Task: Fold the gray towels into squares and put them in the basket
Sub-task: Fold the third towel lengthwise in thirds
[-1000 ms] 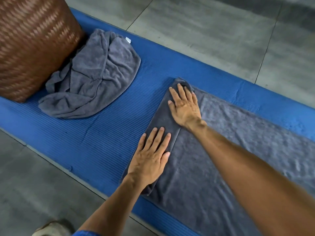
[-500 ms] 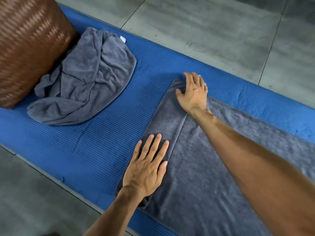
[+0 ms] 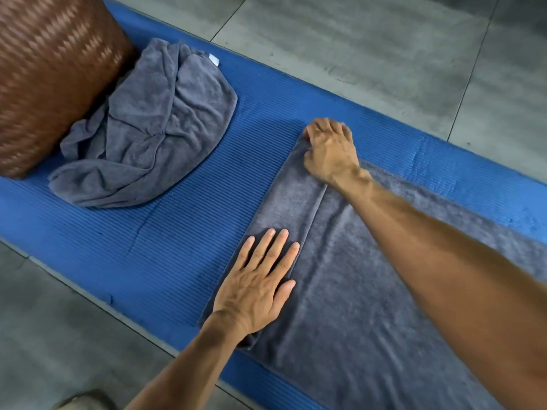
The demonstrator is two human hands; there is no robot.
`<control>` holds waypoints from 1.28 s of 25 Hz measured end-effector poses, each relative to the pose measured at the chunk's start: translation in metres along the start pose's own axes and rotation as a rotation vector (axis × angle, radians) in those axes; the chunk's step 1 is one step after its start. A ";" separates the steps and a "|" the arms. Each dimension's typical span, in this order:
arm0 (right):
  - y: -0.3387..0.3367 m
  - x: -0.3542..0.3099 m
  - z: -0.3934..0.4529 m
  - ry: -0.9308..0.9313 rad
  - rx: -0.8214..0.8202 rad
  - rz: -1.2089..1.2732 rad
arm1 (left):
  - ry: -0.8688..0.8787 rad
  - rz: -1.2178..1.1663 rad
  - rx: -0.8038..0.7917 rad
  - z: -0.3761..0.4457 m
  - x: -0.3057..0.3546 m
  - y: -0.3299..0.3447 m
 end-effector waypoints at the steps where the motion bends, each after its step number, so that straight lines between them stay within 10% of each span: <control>1: -0.009 -0.004 -0.009 -0.030 0.115 -0.038 | 0.000 -0.007 0.003 0.000 -0.001 0.000; 3: -0.008 -0.006 -0.039 -0.042 0.245 -0.057 | -0.004 -0.027 0.018 -0.001 -0.002 -0.001; 11: 0.055 0.010 -0.055 0.149 -0.301 -0.027 | -0.054 -0.017 -0.008 -0.012 -0.003 -0.001; 15: 0.010 -0.026 -0.074 -0.057 0.088 -0.244 | -0.092 -0.031 -0.040 -0.064 -0.005 0.007; 20: 0.025 -0.059 -0.100 0.043 -0.071 0.168 | -0.053 -0.081 -0.011 -0.092 -0.001 0.006; 28: 0.027 -0.076 -0.110 0.210 -0.077 0.147 | -0.807 -0.671 0.232 -0.090 -0.055 -0.021; 32: 0.029 -0.051 -0.111 0.350 -0.116 0.525 | -0.810 -0.783 0.137 -0.082 -0.059 -0.028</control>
Point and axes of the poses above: each hand's wrist, its own z-axis towards the middle knuckle, its own y-axis out of the palm, x = y × z, the point moved 9 cm from there along z, towards the middle knuckle, and after that the axes turned 5 degrees about y, right-handed, at the moved point
